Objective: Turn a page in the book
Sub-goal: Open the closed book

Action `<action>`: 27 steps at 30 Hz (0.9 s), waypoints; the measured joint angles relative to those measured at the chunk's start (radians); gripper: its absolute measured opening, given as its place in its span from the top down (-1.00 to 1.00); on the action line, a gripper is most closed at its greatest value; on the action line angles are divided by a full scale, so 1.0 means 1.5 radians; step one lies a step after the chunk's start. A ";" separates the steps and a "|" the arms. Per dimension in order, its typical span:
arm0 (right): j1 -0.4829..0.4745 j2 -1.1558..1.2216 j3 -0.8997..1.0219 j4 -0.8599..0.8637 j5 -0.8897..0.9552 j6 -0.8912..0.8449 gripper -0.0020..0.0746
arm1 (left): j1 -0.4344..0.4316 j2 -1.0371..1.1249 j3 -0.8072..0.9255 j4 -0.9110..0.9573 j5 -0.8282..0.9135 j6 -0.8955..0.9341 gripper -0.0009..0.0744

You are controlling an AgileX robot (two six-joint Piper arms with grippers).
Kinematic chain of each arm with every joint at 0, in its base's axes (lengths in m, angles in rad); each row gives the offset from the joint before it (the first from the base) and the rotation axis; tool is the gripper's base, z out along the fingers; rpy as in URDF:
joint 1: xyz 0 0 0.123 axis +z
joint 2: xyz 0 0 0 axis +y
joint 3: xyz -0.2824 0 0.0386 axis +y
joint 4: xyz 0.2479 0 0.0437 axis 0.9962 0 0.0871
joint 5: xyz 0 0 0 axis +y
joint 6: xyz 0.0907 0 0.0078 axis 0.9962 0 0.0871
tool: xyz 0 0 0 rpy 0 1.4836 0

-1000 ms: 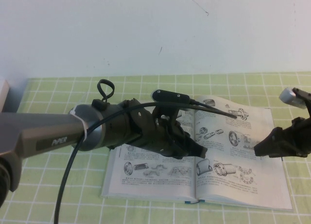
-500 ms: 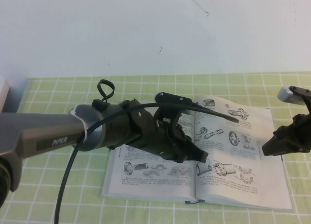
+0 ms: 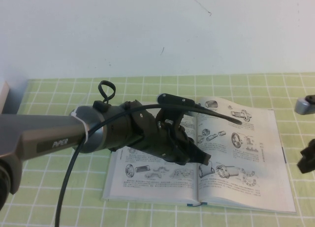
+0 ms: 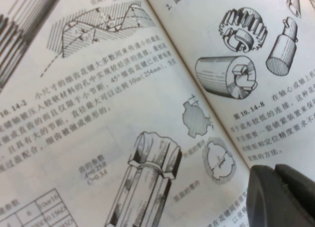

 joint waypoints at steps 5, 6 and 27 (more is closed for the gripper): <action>0.027 -0.136 0.115 -0.051 -0.161 0.037 0.93 | 0.000 0.000 0.000 0.000 0.000 0.007 0.98; 0.031 -0.153 0.132 -0.048 -0.200 0.037 0.93 | 0.000 0.000 0.000 0.000 0.000 0.009 0.98; 0.030 0.003 0.058 0.304 -0.181 -0.218 0.17 | 0.000 0.000 0.000 0.000 0.005 0.020 0.98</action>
